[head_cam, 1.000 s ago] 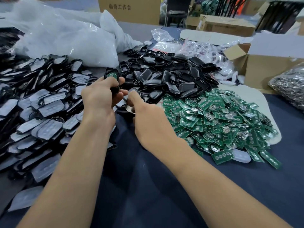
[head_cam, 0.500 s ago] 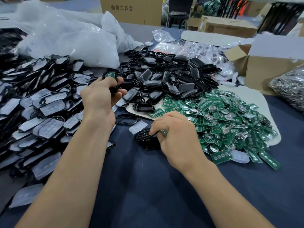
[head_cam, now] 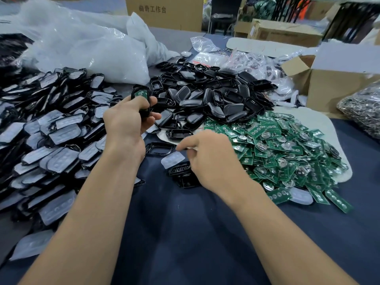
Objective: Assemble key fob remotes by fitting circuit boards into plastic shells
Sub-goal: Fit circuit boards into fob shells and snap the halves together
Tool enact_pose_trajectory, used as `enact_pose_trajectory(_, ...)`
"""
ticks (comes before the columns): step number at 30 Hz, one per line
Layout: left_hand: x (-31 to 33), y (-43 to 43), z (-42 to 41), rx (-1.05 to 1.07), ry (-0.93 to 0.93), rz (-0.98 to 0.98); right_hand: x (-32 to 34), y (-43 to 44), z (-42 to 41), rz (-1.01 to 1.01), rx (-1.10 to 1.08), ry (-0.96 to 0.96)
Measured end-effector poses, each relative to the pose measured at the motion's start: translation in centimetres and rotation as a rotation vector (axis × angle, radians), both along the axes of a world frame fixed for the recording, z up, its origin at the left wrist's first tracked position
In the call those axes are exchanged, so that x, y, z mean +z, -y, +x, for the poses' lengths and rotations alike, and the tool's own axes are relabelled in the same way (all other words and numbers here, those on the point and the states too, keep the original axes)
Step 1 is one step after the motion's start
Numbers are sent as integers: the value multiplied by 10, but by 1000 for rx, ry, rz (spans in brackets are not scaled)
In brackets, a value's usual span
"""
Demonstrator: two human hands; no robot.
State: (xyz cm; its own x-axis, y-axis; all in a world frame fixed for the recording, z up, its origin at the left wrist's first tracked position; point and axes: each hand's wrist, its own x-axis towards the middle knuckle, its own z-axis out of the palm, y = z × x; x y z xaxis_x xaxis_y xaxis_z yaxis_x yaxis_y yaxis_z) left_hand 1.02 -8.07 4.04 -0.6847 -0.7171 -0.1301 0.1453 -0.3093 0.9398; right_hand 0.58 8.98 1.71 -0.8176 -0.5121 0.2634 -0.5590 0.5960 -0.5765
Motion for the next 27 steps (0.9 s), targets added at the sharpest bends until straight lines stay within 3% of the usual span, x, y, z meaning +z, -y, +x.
enact_pose_trajectory(3, -1, 2, 1, -3, 4, 0, 8, 20, -14, 228, 125, 100)
enact_pose_trajectory(5, -2, 3, 1, 1, 6, 5, 8, 26, -18, 268, 140, 99)
enact_pose_trajectory(9, -1, 7, 0, 6, 1, 18, 3, 23, -15, 244, 97, 70)
enact_pose_trajectory(15, 0, 5, -1, -14, 4, 16, 8, 2, -3, 29, 7, -36)
enact_pose_trajectory(22, 3, -1, 2, -28, 8, 3, -6, -8, 11, 247, 123, -86)
enact_pose_trajectory(27, 3, -2, 2, -29, 9, -7, -19, -11, 11, 114, 96, -147)
